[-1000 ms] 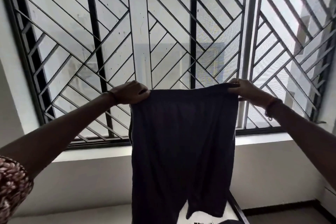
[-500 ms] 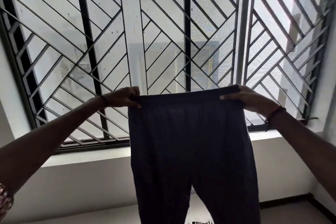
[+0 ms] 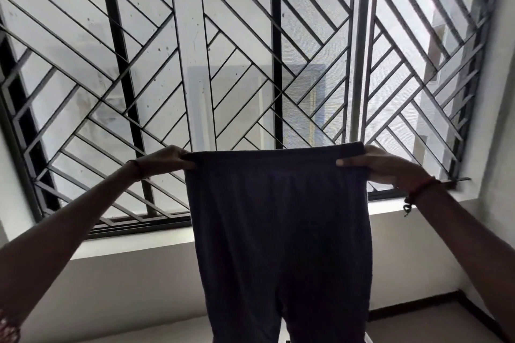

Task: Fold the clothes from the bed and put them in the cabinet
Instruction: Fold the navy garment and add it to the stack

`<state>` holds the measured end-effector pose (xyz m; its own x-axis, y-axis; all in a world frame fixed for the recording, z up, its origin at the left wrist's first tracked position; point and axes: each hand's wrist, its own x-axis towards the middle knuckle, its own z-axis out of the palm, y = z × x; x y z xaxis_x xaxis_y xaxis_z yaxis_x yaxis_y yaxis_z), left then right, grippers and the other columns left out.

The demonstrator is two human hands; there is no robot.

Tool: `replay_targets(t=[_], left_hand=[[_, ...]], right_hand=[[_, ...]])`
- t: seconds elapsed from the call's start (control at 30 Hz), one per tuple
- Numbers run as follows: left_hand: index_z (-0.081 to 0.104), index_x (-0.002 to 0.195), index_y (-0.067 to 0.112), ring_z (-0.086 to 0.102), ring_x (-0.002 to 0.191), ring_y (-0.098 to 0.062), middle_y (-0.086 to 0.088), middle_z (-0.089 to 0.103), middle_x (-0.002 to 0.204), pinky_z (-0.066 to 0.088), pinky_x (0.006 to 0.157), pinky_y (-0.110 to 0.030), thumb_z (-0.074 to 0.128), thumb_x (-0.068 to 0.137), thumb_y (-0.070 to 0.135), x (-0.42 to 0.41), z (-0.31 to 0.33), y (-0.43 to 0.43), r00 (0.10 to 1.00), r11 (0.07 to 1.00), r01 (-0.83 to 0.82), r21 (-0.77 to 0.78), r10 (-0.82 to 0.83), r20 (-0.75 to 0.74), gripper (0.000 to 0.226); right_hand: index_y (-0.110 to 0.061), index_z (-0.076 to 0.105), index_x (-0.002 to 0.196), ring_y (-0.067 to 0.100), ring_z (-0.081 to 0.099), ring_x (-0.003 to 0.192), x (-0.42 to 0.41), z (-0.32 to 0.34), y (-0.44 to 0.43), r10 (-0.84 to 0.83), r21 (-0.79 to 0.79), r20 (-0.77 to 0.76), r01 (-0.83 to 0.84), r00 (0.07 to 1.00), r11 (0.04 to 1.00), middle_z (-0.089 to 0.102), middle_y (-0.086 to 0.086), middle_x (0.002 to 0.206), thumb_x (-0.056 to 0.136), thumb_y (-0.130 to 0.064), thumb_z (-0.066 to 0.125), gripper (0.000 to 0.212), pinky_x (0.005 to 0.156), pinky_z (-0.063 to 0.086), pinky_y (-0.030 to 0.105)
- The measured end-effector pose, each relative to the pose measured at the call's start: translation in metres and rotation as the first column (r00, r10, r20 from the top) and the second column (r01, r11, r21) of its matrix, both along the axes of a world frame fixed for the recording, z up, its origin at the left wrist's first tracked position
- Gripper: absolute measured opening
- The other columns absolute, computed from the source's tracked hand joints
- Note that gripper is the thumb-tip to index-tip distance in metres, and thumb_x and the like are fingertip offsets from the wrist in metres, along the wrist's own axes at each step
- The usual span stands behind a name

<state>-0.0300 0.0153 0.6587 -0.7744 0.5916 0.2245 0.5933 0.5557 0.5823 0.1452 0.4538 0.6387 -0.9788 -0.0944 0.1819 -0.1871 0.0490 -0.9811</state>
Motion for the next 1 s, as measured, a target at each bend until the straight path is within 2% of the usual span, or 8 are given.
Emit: replay_targets(t=[0.1,0.27,0.37,0.5,0.63,0.73,0.87,1.0], left_hand=[[0.069,0.106,0.015,0.064,0.095,-0.007,-0.001,0.071,0.100,0.048,0.088,-0.026,0.072,0.067,0.046,0.009,-0.021,-0.001,0.983,0.955,0.038,0.293,-0.089,0.162,0.050],[0.078,0.084,0.021,0.067,0.087,-0.005,0.004,0.073,0.092,0.050,0.086,-0.028,0.056,0.088,0.021,0.025,-0.039,0.012,0.952,0.809,-0.053,0.585,-0.136,0.274,0.022],[0.078,0.087,0.019,0.066,0.091,-0.010,-0.002,0.072,0.097,0.055,0.081,-0.020,0.056,0.085,0.024,0.032,-0.034,0.009,0.936,0.801,0.002,0.598,-0.213,0.281,0.023],[0.078,0.080,0.013,0.070,0.077,-0.007,-0.001,0.074,0.083,0.055,0.066,-0.017,0.090,0.047,0.049,0.041,-0.025,-0.002,0.876,0.799,0.074,0.597,-0.339,0.344,0.050],[0.079,0.076,0.016,0.070,0.072,-0.008,0.000,0.074,0.080,0.057,0.063,-0.021,0.090,0.032,0.058,0.045,-0.015,0.000,0.827,0.771,0.074,0.633,-0.402,0.393,0.062],[0.078,0.089,0.014,0.070,0.081,-0.008,-0.004,0.074,0.094,0.057,0.067,-0.021,0.083,0.049,0.059,0.030,-0.012,0.006,0.823,0.788,-0.001,0.616,-0.349,0.448,0.061],[0.057,0.122,-0.003,0.065,0.083,-0.013,-0.014,0.064,0.110,0.056,0.072,-0.027,0.050,0.095,0.038,0.003,-0.033,0.026,0.858,0.887,-0.268,0.377,0.042,0.512,0.049],[0.061,0.099,0.010,0.058,0.075,-0.014,-0.007,0.060,0.097,0.054,0.060,-0.026,0.046,0.098,0.028,0.003,-0.055,0.050,0.818,0.839,-0.412,0.354,0.170,0.550,0.023]], right_hand=[[0.000,0.072,0.094,0.024,0.071,0.086,-0.004,-0.013,-0.007,-0.072,-0.090,-0.022,0.070,0.997,0.993,0.072,0.016,0.099,0.030,-0.022,0.098,0.073,0.069,0.058,0.028],[-0.007,0.076,0.088,0.018,0.071,0.082,-0.004,-0.029,-0.012,-0.116,-0.212,-0.066,0.100,0.991,0.972,0.074,0.010,0.093,0.057,-0.014,0.085,0.033,0.069,0.058,0.026],[-0.007,0.076,0.086,0.019,0.071,0.079,0.007,-0.029,-0.008,-0.081,-0.229,-0.035,0.071,0.996,0.971,0.074,0.012,0.092,0.064,-0.015,0.077,0.024,0.066,0.058,0.027],[-0.005,0.073,0.094,0.021,0.072,0.079,0.022,-0.027,0.002,-0.041,-0.178,-0.021,0.037,0.999,0.983,0.073,0.015,0.093,0.036,-0.040,0.096,0.071,0.062,0.058,0.029],[-0.015,0.079,0.080,0.014,0.072,0.076,0.031,-0.015,-0.004,-0.013,-0.229,-0.132,-0.018,0.991,0.973,0.075,0.008,0.086,0.060,-0.039,0.082,0.031,0.060,0.057,0.024],[-0.014,0.078,0.082,0.013,0.071,0.079,0.014,-0.010,-0.007,-0.060,-0.315,-0.038,0.045,0.997,0.948,0.074,0.007,0.090,0.083,-0.032,0.051,0.033,0.065,0.058,0.024],[-0.004,0.063,0.093,0.013,0.071,0.068,-0.023,-0.023,-0.019,-0.151,-0.200,0.205,0.192,0.967,0.961,0.073,0.008,0.078,0.097,-0.031,0.043,0.034,0.060,0.058,0.024],[-0.003,0.051,0.079,0.014,0.065,0.046,-0.053,-0.050,-0.042,-0.295,-0.197,0.318,0.367,0.901,0.909,0.065,0.007,0.051,0.104,-0.026,0.031,0.039,0.043,0.054,0.025]])
